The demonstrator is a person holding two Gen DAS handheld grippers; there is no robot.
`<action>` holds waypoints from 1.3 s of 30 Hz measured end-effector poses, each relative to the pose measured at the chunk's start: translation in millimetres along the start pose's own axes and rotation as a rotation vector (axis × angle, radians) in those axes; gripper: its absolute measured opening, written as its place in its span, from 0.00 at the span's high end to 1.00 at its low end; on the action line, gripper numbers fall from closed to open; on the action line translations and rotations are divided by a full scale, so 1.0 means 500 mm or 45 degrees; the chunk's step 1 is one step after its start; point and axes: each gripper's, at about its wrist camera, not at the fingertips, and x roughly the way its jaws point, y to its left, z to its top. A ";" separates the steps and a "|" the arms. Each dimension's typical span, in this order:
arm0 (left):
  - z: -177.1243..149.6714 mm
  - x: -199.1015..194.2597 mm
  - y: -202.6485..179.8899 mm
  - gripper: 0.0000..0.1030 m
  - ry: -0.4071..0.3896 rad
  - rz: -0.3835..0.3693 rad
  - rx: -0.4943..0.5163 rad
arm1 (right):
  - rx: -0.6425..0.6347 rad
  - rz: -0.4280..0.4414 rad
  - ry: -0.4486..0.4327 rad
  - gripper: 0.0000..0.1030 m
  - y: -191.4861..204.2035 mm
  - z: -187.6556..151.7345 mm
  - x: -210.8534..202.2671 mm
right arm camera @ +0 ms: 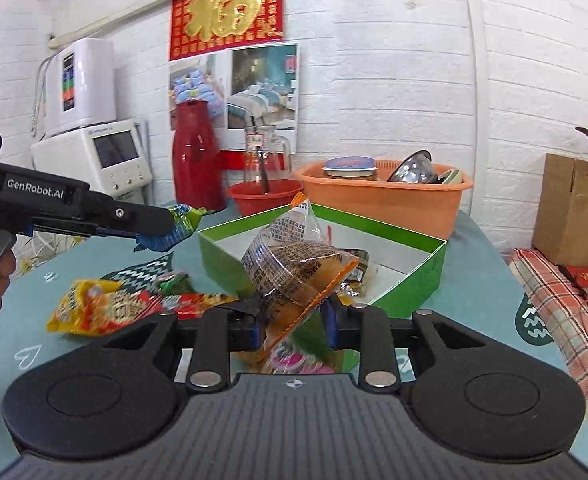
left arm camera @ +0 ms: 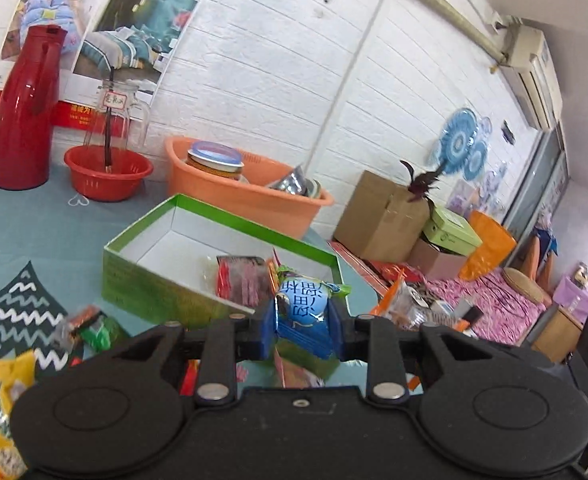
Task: Organize snacks
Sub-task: 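Drop the blue packet into the box with the left while the right drops the clear bag in, then grasp the red-and-white triangular packet with the right gripper while the left approaches the green packet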
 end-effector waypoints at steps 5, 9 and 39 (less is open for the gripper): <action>0.032 0.076 0.016 0.39 -0.023 0.053 0.002 | 0.032 -0.051 0.024 0.53 -0.021 0.019 0.061; 0.047 0.129 0.043 0.38 -0.018 0.069 -0.037 | 0.060 -0.102 0.037 0.53 -0.044 0.033 0.111; 0.012 0.029 0.008 0.00 -0.019 0.153 -0.091 | -0.065 -0.096 -0.201 0.00 -0.009 0.054 -0.031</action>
